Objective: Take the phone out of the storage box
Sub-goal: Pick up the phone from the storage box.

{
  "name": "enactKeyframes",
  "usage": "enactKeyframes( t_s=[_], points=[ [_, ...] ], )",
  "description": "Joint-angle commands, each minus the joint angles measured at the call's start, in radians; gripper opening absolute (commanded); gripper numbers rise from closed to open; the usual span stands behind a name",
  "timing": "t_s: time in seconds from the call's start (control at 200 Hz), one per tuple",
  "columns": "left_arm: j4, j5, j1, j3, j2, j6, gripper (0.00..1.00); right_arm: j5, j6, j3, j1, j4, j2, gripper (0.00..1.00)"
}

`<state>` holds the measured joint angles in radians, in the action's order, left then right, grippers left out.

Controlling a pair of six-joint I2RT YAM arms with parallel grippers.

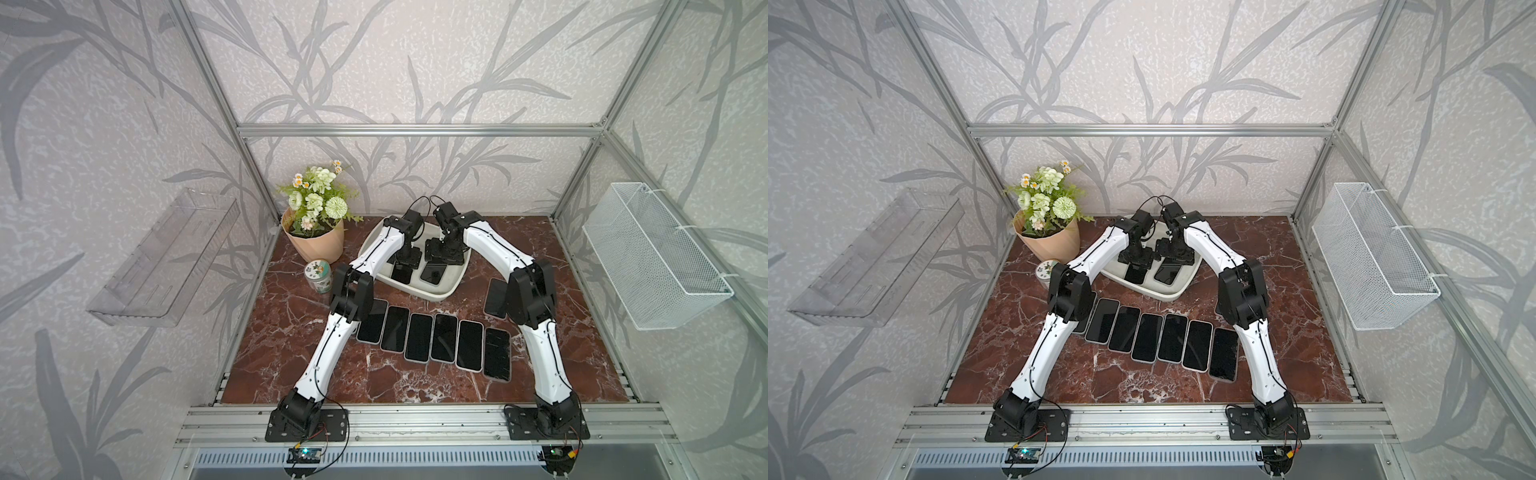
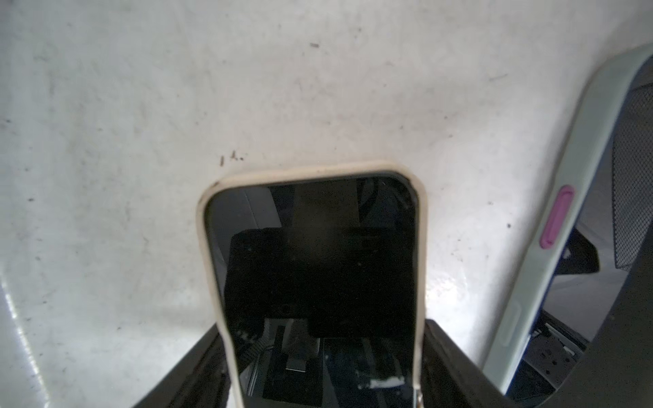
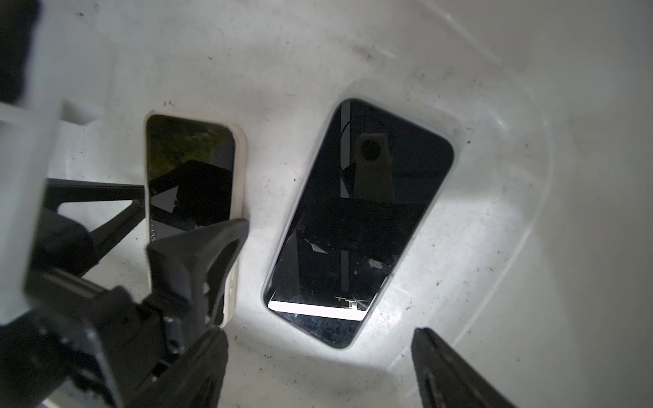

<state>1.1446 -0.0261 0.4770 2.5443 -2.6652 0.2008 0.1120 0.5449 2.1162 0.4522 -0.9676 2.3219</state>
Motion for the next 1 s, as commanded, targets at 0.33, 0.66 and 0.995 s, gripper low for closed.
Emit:
enactKeyframes(
  t_s=[0.33, 0.66, 0.995],
  points=[
    [0.028, -0.004, -0.016, -0.022, 0.072, -0.005, 0.63, -0.03, 0.001, 0.11, 0.0, -0.073, 0.036, 0.91],
    [0.026, 0.017, -0.025, -0.024, 0.254, -0.011, 0.62, -0.089, 0.058, 0.459, -0.001, -0.289, 0.243, 0.94],
    [0.142, 0.02, -0.025, -0.037, 0.396, -0.016, 0.62, -0.092, 0.103, 0.482, 0.01, -0.319, 0.312, 0.99]
  ],
)
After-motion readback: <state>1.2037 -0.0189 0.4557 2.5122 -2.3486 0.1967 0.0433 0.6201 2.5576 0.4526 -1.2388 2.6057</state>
